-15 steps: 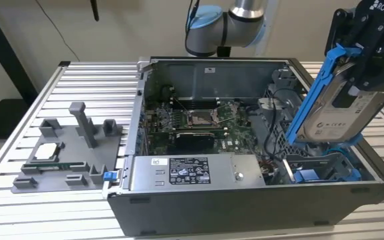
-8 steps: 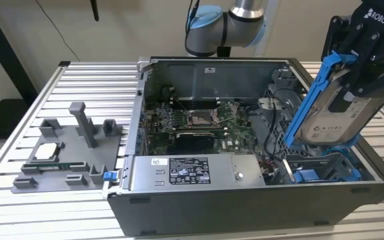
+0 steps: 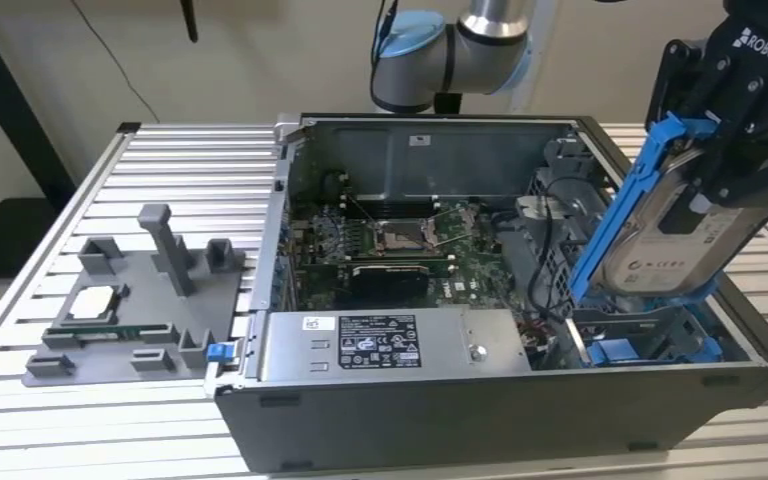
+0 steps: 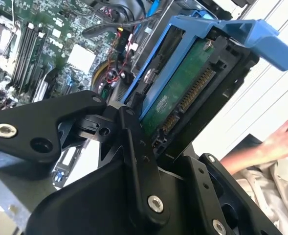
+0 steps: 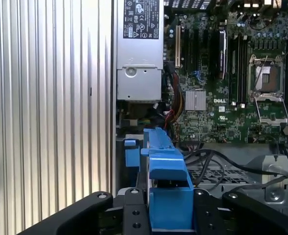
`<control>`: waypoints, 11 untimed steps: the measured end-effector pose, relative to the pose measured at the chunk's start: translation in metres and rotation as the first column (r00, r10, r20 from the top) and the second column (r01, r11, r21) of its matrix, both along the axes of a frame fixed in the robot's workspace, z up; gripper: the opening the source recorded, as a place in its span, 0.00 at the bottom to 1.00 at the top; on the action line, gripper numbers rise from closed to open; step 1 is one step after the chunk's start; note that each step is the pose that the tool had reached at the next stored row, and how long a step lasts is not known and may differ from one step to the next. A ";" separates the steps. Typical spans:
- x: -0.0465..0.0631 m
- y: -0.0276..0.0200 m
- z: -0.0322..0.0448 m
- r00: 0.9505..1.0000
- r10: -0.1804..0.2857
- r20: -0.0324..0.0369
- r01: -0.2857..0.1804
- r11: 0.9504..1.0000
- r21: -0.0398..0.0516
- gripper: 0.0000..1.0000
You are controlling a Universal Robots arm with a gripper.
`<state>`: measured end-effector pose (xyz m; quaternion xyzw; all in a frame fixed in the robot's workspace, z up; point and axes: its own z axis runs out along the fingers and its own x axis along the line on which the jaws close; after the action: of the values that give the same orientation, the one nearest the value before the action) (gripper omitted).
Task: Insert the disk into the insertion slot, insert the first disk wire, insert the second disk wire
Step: 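Insert the disk into the insertion slot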
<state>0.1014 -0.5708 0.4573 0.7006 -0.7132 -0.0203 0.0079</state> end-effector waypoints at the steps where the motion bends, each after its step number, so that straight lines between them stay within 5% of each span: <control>1: 0.000 -0.0012 -0.0003 1.000 0.000 0.000 0.000 1.000 0.001 0.00; 6: 0.000 -0.0069 -0.0016 1.000 0.000 0.000 0.000 1.000 0.008 0.00; 11: 0.000 -0.0071 -0.0017 1.000 0.000 0.000 0.000 1.000 0.009 0.00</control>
<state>0.1017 -0.5778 0.4557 0.7006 -0.7131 -0.0237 0.0048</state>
